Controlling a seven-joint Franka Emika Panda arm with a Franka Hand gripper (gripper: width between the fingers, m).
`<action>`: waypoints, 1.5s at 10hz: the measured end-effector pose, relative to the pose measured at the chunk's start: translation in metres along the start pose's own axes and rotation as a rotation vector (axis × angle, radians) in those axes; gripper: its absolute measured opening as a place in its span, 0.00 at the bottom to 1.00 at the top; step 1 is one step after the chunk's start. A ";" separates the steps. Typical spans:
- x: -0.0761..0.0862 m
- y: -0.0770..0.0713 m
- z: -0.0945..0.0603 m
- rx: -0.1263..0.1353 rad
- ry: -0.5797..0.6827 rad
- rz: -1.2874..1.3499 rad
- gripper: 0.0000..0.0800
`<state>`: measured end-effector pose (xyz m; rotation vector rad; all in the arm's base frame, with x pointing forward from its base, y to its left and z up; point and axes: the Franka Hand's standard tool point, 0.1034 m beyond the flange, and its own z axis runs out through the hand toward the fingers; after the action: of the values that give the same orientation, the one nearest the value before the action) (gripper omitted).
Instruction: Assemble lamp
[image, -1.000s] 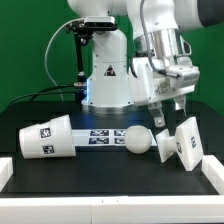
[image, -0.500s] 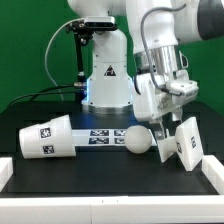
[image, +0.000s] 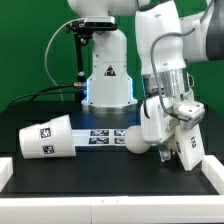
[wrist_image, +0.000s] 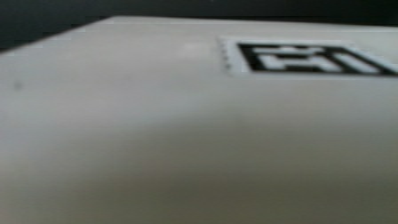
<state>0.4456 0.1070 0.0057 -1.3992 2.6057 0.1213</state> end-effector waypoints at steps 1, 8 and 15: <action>0.000 0.000 0.000 0.000 0.000 0.000 0.87; 0.000 0.000 0.000 0.000 0.000 0.000 0.36; 0.011 -0.016 -0.003 -0.019 -0.012 -0.278 0.36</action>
Offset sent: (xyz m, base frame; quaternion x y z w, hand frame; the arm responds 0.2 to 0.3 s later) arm 0.0000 0.0000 0.0000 0.0000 0.0000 0.0000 1.0000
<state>0.4530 0.0885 0.0072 -1.7426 2.3757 0.1155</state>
